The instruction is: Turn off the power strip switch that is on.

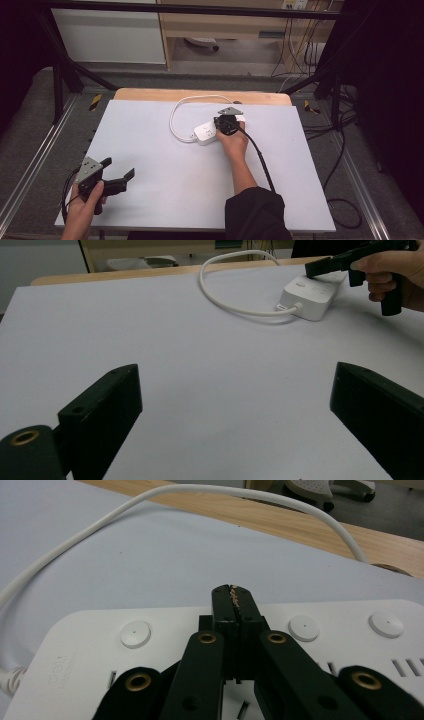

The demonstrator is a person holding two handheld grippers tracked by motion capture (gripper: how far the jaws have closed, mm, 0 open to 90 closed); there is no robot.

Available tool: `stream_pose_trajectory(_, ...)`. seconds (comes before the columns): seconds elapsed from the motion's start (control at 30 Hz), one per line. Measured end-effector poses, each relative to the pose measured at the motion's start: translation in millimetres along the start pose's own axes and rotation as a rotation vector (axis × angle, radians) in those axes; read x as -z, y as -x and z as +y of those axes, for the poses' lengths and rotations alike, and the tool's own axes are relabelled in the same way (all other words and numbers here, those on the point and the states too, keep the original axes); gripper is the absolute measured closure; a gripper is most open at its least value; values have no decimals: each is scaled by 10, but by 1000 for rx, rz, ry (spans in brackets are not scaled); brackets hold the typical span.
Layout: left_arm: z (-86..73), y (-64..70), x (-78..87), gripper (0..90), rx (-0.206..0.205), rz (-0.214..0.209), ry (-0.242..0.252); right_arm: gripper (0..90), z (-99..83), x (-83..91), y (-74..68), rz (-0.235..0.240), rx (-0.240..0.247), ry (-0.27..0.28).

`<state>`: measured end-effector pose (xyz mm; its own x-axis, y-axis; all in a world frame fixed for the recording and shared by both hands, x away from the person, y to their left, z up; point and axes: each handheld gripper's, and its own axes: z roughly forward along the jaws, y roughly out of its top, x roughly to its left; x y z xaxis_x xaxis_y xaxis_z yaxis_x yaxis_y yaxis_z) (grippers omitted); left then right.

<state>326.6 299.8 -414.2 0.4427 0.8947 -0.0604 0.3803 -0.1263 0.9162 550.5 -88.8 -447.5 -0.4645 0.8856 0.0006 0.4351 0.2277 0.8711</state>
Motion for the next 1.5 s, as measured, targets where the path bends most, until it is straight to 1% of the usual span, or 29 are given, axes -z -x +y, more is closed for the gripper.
stream_pose_trajectory(0.13,0,-1,-1,63,3,1,0,900,1,-1,1,-1,-3,0)
stream_pose_trajectory(0.2,-1,-3,-1,63,2,2,-1,900,-6,-1,5,3,-13,5)
stream_pose_trajectory(0.33,-2,-1,0,63,2,2,-2,900,-5,0,-5,-4,-12,3)
stream_pose_trajectory(0.47,-2,-3,2,63,2,3,-2,900,5,-1,-12,-8,-1,-4)
stream_pose_trajectory(0.67,-1,-1,0,63,1,2,-2,900,5,-1,-12,-8,-5,-4)
stream_pose_trajectory(0.87,-1,-1,0,64,2,3,-4,900,11,-2,-20,-12,8,-10)
stream_pose_trajectory(1.07,-1,-1,1,64,2,3,-3,900,12,-6,-27,-9,9,-16)
stream_pose_trajectory(1.13,-2,0,1,64,3,2,-3,900,16,-7,-50,-21,41,-21)
stream_pose_trajectory(1.37,-4,-2,-1,64,1,2,-6,900,11,-5,-50,-24,30,-18)
stream_pose_trajectory(1.43,-4,-4,-4,64,-1,2,-8,900,26,0,-50,-26,21,-27)
stream_pose_trajectory(1.47,-4,-5,-4,64,-1,2,-7,900,26,0,-50,-26,21,-27)
stream_pose_trajectory(1.5,-4,-5,-4,64,0,2,-8,900,42,2,-55,-32,33,-40)
